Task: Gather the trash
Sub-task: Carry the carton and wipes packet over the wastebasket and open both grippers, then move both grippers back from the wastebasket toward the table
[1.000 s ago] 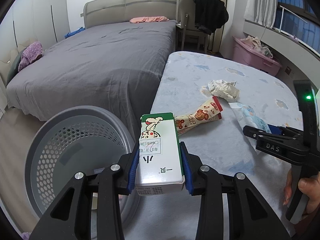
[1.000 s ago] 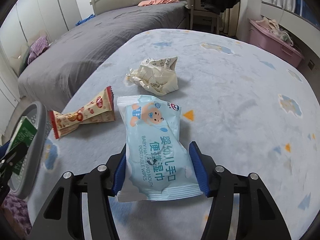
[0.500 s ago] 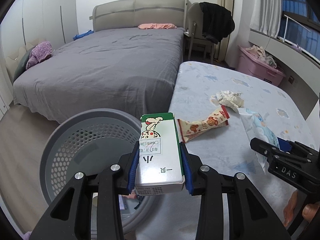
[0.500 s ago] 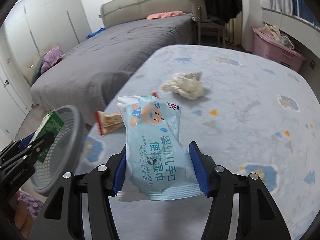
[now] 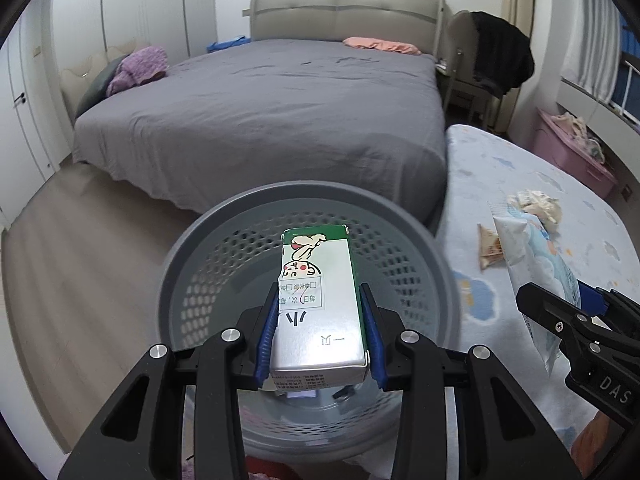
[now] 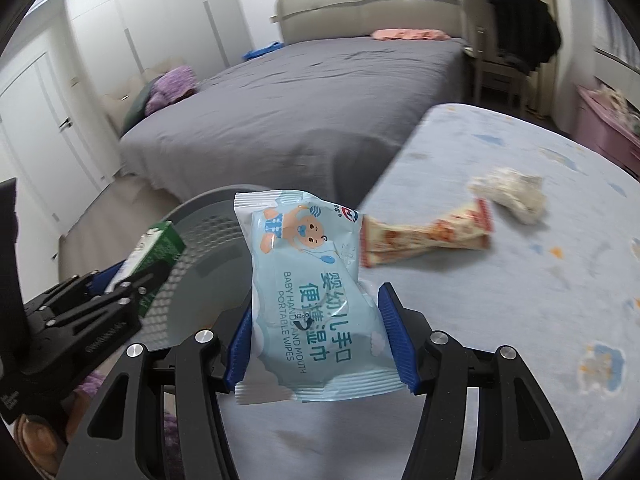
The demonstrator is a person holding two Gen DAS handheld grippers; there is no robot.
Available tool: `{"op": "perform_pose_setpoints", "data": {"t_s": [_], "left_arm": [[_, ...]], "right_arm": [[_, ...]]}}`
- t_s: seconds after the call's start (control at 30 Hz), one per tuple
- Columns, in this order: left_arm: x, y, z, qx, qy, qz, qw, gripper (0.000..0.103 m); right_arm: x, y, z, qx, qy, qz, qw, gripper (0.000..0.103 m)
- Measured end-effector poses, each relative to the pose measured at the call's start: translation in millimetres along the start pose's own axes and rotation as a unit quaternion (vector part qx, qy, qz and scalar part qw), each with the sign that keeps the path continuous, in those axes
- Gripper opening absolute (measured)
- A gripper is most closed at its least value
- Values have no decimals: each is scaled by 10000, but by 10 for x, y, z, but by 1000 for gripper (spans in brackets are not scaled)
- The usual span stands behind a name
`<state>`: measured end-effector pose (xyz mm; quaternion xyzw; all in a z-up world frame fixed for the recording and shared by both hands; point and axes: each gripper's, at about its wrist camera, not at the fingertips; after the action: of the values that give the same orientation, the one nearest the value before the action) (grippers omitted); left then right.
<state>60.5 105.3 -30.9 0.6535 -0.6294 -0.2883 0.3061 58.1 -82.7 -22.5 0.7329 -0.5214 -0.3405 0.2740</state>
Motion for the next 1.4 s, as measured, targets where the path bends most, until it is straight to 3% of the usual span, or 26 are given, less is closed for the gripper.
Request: {"op": "perform_pose_setpoints", "data": {"t_s": [0.27, 0.73, 0.83, 0.9, 1.4], "left_arm": [[-258, -114, 4, -135, 226, -248, 9993, 37], [-437, -239, -12, -251, 448, -426, 9978, 38], [-442, -213, -16, -203, 464, -454, 9977, 51], [-437, -193, -21, -156, 466, -460, 9977, 62], [-466, -144, -29, -59, 547, -458, 9974, 70]], "right_arm": [[-357, -298, -125, -196, 227, -364, 9989, 56], [-527, -573, -284, -289, 386, -527, 9974, 56], [-531, -565, -290, -241, 415, -509, 9976, 61], [-519, -535, -292, -187, 414, -536, 9975, 70], [-506, -431, -238, -60, 401, -379, 9985, 70]]}}
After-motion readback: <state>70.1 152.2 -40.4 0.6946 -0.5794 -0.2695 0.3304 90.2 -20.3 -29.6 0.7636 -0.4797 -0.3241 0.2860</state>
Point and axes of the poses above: each gripper's, at about its wrist camera, not at the fingertips, and y roughly against the way its jaws point, x to its right, z to its underside, and after that the axes turned 2 degrees about -x, right-handed
